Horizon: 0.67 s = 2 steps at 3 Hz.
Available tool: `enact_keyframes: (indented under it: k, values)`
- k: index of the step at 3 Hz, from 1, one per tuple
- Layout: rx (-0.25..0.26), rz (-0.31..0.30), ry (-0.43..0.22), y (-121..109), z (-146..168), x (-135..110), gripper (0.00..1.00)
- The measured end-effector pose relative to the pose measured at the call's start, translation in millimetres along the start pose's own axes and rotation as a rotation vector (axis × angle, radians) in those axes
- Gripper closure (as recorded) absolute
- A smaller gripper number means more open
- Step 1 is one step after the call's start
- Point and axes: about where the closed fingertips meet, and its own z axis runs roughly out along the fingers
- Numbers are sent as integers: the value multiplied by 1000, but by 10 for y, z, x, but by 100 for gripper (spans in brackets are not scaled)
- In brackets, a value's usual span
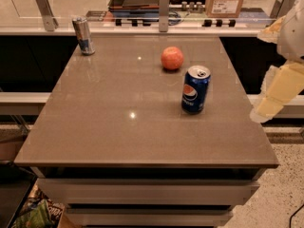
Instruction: Move pepsi can near redbull can
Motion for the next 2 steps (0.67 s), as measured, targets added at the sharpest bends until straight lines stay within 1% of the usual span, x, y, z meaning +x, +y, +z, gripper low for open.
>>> enact_keyframes:
  k: [1, 2]
  values:
    - [10, 81, -73, -60, 264, -26, 0]
    - [52, 177, -147, -127, 441, -17, 0]
